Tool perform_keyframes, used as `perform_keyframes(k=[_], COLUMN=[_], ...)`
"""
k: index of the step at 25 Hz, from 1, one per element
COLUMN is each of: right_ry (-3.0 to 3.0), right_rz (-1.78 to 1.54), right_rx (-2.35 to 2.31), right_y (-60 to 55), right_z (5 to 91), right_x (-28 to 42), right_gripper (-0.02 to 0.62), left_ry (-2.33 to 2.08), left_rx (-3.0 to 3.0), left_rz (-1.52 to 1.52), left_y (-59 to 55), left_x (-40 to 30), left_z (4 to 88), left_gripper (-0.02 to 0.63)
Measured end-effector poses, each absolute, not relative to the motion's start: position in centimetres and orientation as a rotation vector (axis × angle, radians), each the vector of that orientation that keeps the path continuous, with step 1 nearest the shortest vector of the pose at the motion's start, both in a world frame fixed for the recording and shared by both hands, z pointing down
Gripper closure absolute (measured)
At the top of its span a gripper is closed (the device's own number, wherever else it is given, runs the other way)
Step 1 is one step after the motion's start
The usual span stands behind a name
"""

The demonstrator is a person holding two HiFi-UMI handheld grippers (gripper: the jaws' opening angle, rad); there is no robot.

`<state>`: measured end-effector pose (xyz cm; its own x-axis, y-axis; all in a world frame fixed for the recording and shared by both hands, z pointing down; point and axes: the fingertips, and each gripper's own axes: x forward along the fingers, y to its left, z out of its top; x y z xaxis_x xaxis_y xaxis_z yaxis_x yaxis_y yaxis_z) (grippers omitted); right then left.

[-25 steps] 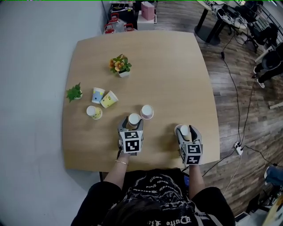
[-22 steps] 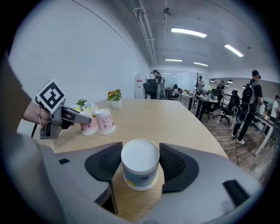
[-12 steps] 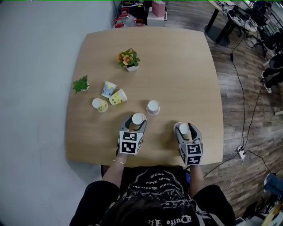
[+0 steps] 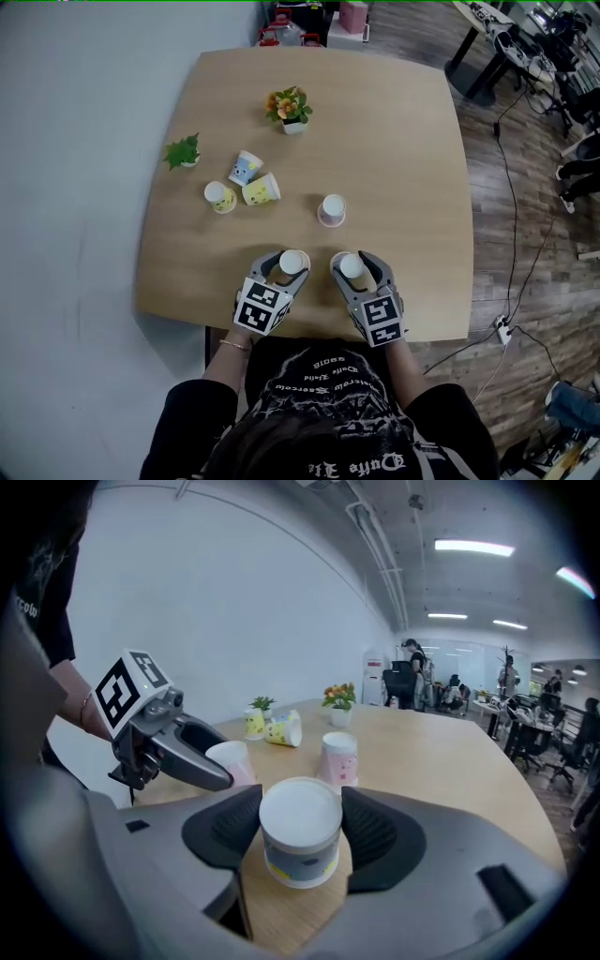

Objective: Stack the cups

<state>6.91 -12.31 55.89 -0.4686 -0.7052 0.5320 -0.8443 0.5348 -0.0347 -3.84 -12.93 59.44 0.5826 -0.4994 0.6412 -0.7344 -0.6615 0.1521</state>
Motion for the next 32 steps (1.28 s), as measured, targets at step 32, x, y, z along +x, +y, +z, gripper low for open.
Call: perform_keyframes(k=[32], right_ry=[-2.412], right_rz=[0.441], right_rx=[0.923], right_y=[-8.5], right_z=[58.1], right_x=[-0.3], right_gripper=[0.215], left_ry=[-0.908], left_rx=[2.379], left_rz=[0.826], left_y=[-8.5], left_x=[-6.1], left_z=[61.1], left_gripper=[0.249])
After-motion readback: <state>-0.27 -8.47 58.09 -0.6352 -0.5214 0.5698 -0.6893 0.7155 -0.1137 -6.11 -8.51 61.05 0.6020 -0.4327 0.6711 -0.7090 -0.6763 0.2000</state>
